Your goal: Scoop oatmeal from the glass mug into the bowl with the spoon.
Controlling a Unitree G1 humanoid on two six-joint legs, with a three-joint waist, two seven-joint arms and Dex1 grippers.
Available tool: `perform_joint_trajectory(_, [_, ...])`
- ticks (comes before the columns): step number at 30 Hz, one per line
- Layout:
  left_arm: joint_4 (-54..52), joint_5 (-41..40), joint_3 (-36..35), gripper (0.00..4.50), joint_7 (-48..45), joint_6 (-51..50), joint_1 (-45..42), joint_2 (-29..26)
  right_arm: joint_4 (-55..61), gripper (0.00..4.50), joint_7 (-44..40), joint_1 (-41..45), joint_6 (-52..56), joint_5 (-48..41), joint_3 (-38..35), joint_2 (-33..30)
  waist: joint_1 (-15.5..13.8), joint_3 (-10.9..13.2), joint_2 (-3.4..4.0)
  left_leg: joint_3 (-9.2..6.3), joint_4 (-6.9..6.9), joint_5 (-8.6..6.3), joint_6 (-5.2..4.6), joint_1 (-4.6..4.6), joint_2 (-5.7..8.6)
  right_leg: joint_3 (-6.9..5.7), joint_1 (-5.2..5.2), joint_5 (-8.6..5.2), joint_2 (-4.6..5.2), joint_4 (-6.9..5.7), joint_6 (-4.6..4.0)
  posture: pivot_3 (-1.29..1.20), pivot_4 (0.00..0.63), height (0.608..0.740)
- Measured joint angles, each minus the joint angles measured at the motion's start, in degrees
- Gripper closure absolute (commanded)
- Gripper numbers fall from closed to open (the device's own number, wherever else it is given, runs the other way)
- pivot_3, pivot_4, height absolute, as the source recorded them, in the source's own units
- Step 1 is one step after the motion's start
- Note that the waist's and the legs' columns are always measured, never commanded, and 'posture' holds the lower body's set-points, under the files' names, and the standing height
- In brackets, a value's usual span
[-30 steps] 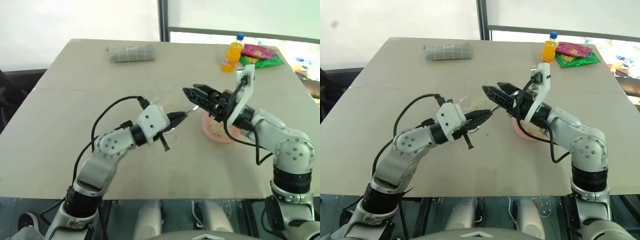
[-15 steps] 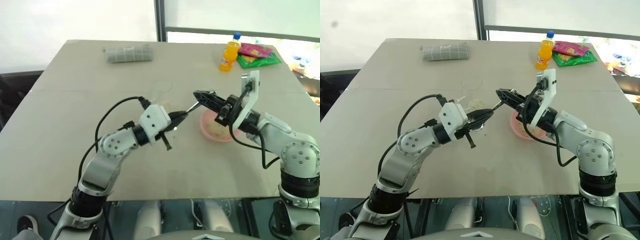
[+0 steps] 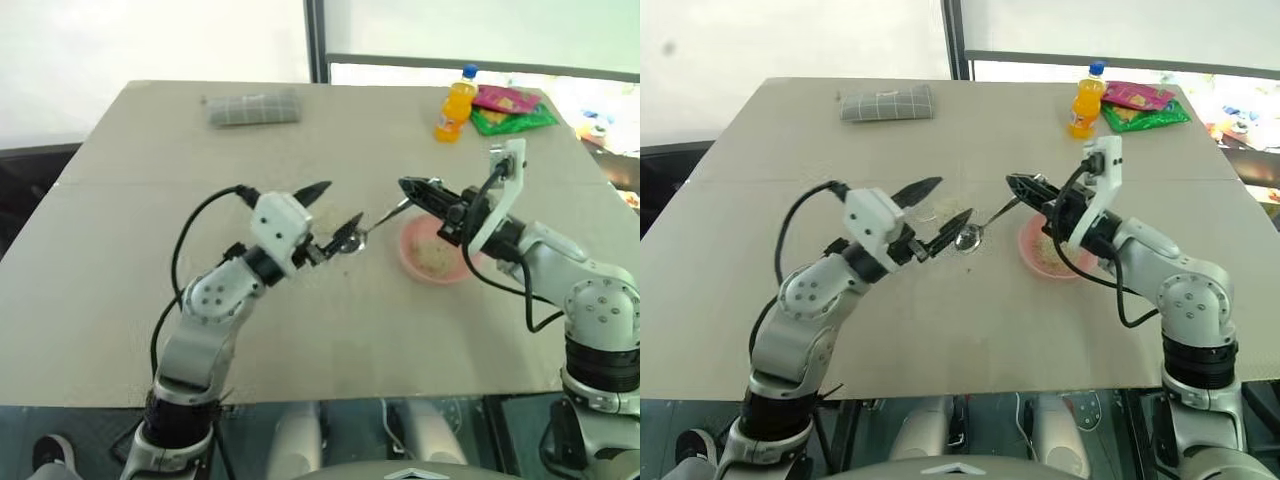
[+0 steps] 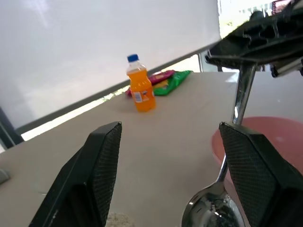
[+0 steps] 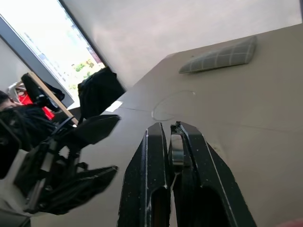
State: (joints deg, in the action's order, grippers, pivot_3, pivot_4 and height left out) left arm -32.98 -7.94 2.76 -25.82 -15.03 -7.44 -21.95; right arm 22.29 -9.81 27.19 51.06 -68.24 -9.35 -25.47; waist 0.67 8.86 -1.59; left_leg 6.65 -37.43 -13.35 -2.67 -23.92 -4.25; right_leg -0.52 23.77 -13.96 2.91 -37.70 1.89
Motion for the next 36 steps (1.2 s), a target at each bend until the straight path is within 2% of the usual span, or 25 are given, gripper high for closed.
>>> perform_joint_trajectory(4, [2.77,8.44,-0.25,1.32,7.53,3.62,3.53,1.54,-2.94,4.50,-0.56,0.03,-0.46,1.35,-2.71,-1.62,-0.30,0.00,0.00,-0.04,-0.02,0.01,-0.01,0.04,0.01,-0.04,-0.01,0.00,-0.01,-0.04,-0.01,0.00,0.150,0.740])
perform_joint_trajectory(8, [8.33,11.12,-1.60,1.32,12.63,4.61,2.89,4.82,-5.65,4.50,-0.85,1.02,-1.51,2.72,-4.99,-2.43,-0.20,0.00,0.00,0.02,-0.04,0.01,-0.02,0.03,0.01,0.01,-0.01,0.00,0.01,-0.04,0.00,0.00,0.150,0.740])
perform_joint_trajectory(16, [20.89,12.72,-2.05,1.32,14.38,9.53,-1.71,5.35,-8.93,4.50,1.53,4.17,-4.19,5.12,-8.51,-2.55,-0.16,0.00,0.00,0.01,0.01,0.00,-0.01,-0.02,0.00,-0.03,0.02,0.00,0.00,-0.01,0.00,0.00,0.150,0.740])
perform_joint_trajectory(32, [39.92,12.01,-4.67,1.32,16.28,15.41,-12.86,6.40,-9.19,4.50,2.69,4.29,-4.43,8.98,-8.52,-1.16,-0.15,0.00,0.00,0.02,0.01,0.01,-0.01,-0.05,0.01,-0.07,0.03,0.01,0.02,-0.02,0.02,0.00,0.150,0.740])
perform_joint_trajectory(34, [41.76,12.07,-4.64,1.85,16.13,16.21,-13.70,6.40,-9.18,4.50,2.55,4.29,-4.43,9.40,-8.52,-1.16,-0.14,0.00,0.01,0.01,0.01,0.01,-0.01,-0.04,0.01,-0.07,0.03,0.01,0.01,-0.03,0.02,0.00,0.150,0.740])
perform_joint_trajectory(36, [43.54,12.14,-4.68,2.59,16.36,16.73,-14.89,6.39,-9.18,4.50,2.46,4.27,-4.44,9.74,-8.53,-1.14,-0.14,0.00,0.00,0.02,0.01,0.01,-0.01,-0.04,0.01,-0.09,0.03,0.01,0.01,-0.04,0.02,0.00,0.150,0.740])
